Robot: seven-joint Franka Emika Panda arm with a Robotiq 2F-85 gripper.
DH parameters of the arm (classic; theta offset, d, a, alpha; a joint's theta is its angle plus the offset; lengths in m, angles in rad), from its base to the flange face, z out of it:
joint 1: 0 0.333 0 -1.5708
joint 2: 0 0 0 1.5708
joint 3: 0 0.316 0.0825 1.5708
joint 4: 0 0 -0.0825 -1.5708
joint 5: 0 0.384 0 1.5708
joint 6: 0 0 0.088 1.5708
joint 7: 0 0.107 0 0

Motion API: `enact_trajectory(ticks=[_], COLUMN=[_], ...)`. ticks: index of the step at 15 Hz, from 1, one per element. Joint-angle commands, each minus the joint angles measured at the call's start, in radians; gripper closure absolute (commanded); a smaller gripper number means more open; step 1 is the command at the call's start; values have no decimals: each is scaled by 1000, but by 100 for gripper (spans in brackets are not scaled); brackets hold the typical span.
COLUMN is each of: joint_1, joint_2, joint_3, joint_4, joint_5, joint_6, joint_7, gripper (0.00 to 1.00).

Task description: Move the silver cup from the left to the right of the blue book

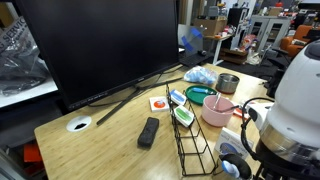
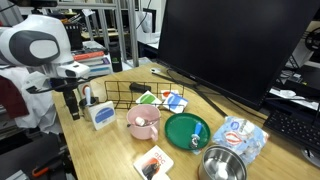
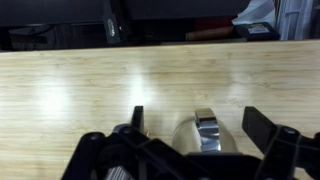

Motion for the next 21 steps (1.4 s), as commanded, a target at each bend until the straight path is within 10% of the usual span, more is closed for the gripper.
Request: enact_trajectory(ticks=[1, 4, 16, 21], joint_1=[-1, 6, 20, 26], joint_2=[56, 88, 116, 70], joint_3=[-19, -29, -42, -31], joint_4=[29, 42, 53, 42], joint_5=[-12, 0, 12, 43], joint_6=[41, 60, 80, 80], joint_7=[-6, -16, -38, -76], gripper=[0, 6, 99, 96])
